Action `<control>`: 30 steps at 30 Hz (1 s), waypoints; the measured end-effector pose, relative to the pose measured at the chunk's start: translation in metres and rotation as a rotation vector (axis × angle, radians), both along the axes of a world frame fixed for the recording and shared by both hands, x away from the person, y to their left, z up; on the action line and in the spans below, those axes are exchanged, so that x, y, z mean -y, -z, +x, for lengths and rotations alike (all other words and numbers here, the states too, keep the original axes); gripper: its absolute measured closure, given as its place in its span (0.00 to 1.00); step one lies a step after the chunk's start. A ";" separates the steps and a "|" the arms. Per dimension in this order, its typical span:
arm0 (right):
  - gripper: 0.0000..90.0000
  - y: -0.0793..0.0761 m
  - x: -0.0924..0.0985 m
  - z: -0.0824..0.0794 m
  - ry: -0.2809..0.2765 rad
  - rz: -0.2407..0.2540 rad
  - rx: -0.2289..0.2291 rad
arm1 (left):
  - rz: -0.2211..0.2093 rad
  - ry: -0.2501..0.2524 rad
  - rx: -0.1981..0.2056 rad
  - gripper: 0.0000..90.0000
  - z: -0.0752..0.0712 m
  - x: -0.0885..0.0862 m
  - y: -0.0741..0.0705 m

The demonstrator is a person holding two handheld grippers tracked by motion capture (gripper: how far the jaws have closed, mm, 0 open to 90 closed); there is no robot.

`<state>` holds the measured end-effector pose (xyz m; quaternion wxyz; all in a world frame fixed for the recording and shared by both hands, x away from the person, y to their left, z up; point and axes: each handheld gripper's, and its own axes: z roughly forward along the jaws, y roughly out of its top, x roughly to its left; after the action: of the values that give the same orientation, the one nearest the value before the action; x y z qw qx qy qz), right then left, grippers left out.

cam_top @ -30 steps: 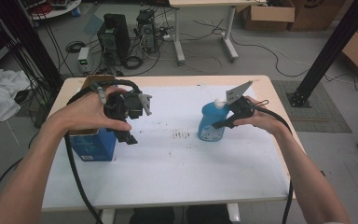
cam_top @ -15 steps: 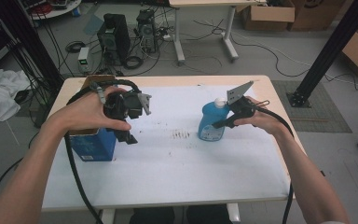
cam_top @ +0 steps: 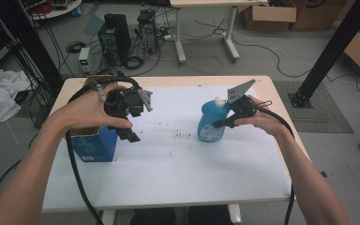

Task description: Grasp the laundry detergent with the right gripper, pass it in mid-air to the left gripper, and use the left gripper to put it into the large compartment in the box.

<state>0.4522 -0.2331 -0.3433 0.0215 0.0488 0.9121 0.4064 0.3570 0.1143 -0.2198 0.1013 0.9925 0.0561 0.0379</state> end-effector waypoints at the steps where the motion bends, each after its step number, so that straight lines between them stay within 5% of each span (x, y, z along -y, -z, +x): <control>1: 0.51 -0.004 -0.002 -0.002 0.003 -0.007 -0.001 | -0.014 -0.009 0.003 0.19 0.000 0.001 -0.001; 16: 0.51 -0.039 -0.038 -0.035 -0.025 -0.044 0.009 | -0.111 -0.001 0.048 0.19 0.019 0.038 -0.027; 30: 0.51 -0.044 -0.072 -0.049 -0.066 -0.027 0.019 | -0.150 0.028 0.021 0.19 0.033 0.072 -0.023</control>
<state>0.4027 -0.1612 -0.2991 0.0173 0.0145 0.9184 0.3951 0.3896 0.0422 -0.1965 0.1767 0.9824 0.0440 0.0426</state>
